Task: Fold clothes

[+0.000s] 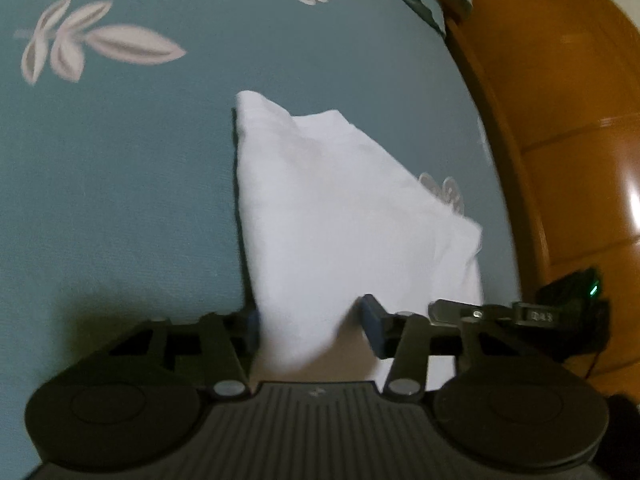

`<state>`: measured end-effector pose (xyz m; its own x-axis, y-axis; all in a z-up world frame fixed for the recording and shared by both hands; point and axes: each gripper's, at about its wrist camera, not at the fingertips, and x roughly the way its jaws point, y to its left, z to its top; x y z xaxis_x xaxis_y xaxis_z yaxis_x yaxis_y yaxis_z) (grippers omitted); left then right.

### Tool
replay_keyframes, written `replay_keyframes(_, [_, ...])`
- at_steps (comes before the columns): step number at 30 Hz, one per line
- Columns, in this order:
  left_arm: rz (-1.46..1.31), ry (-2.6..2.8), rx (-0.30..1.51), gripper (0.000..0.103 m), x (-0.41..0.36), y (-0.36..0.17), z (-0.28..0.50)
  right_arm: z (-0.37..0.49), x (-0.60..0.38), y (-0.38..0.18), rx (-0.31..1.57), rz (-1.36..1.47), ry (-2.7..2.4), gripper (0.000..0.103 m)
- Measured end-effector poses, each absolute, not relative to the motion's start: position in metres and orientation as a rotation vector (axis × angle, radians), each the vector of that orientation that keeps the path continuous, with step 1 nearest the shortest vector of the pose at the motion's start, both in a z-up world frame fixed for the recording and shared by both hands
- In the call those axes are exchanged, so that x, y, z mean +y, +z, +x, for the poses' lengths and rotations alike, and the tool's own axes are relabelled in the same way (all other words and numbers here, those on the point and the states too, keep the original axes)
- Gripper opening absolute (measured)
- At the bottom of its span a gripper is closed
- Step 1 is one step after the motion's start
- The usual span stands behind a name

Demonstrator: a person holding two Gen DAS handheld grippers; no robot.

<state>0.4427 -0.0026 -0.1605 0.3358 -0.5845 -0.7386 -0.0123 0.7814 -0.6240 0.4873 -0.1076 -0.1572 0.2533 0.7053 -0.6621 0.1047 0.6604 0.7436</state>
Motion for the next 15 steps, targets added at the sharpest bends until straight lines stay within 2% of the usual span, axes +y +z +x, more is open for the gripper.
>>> replay_keyframes(15, [-0.504,-0.350,1.169,0.040,-0.016,-0.159,0.442,0.492,-0.092,-0.137,1.271,0.649,0.364,0.016])
